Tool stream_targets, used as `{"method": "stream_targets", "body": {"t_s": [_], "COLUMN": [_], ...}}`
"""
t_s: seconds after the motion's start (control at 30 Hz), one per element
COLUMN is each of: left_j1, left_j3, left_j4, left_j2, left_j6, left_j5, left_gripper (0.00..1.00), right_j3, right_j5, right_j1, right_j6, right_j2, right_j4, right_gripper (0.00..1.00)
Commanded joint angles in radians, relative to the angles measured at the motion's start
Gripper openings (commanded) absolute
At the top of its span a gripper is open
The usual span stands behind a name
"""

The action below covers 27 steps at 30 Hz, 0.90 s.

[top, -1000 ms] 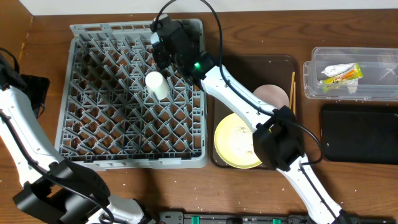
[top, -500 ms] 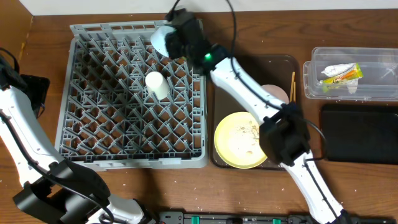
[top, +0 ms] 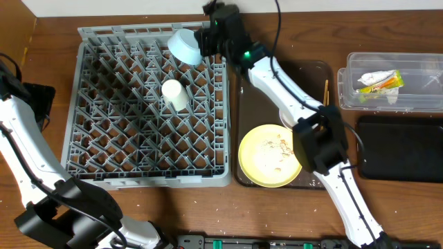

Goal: Sort waste into correct bins and load items into the dishwasher
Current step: 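Release the bowl tilted in the rack and withdraw right gripper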

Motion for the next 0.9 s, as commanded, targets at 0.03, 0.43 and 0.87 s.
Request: {"method": "stream_targets", "body": {"t_s": [0.03, 0.43, 0.87], "left_j1": [0.003, 0.003, 0.003], "left_j3": [-0.003, -0.003, -0.003], "left_j4": [-0.004, -0.004, -0.004], "left_j2": [-0.020, -0.020, -0.020], "left_j6": [-0.009, -0.009, -0.009], "left_j5": [-0.020, -0.020, -0.020], "left_gripper": [0.98, 0.98, 0.98], "right_j3": [0.018, 0.019, 0.022], "right_j5": [-0.063, -0.170, -0.040], "right_j1": [0.048, 0.102, 0.055], "right_j6": [0.025, -0.057, -0.087], "right_j2": [0.036, 0.026, -0.203], "right_j4": [0.006, -0.008, -0.146], "right_gripper": [0.28, 0.24, 0.83]}}
